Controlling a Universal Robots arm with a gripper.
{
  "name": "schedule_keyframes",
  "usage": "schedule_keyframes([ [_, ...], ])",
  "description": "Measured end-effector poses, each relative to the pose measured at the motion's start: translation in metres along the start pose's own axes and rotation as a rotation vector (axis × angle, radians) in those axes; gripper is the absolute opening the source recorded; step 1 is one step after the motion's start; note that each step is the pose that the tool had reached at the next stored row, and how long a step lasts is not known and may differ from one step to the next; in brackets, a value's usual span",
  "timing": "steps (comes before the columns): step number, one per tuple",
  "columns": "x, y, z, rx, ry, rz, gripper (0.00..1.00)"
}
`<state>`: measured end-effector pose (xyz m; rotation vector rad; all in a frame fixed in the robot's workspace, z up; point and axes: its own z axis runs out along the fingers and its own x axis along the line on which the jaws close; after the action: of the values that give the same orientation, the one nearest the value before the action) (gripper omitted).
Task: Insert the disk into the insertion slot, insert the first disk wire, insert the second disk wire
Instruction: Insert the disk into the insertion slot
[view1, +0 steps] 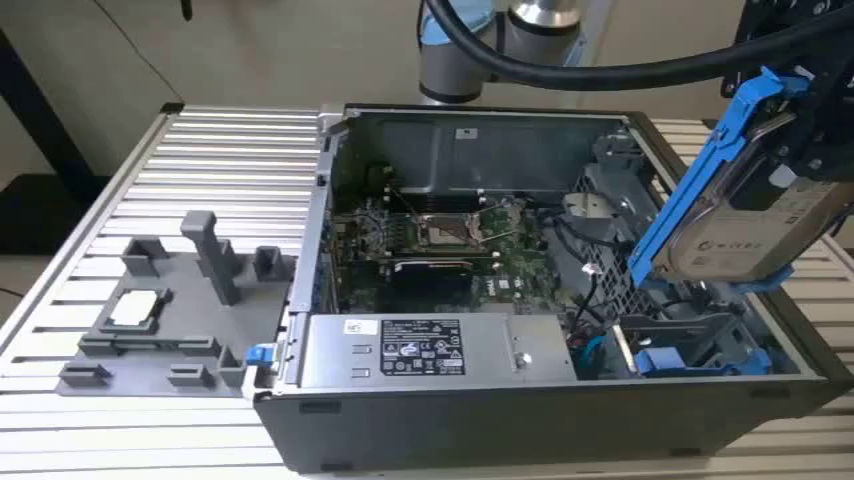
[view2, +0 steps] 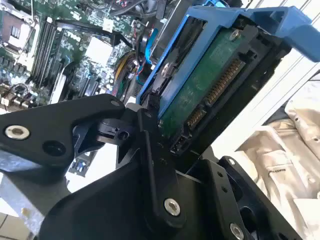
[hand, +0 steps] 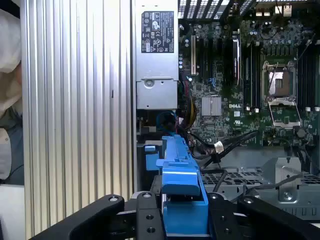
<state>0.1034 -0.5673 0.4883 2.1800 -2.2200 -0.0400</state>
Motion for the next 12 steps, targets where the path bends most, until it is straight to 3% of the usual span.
schedule_keyframes([
  [12, 0.0000, -0.0001, 0.0010, 0.0016, -0.0001, 0.000, 0.33],
])
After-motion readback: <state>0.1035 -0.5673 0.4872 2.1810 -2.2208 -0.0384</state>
